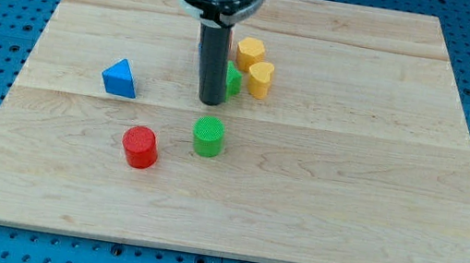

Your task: Move the yellow heart between the green star and the yellow hexagon

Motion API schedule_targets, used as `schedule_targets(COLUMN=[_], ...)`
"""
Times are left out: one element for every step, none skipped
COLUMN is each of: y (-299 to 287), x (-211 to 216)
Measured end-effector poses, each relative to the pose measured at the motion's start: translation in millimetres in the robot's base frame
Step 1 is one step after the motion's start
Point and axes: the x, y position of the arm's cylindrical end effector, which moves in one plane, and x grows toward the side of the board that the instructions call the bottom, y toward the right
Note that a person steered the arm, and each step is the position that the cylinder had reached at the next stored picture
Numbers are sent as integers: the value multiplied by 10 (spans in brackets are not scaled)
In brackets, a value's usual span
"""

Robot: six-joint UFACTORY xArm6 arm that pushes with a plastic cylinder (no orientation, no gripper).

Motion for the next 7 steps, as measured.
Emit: schedule_targets(y=[-25, 360, 1026, 1254, 1070, 863, 704], x=[104, 438, 359, 132, -71, -211, -260])
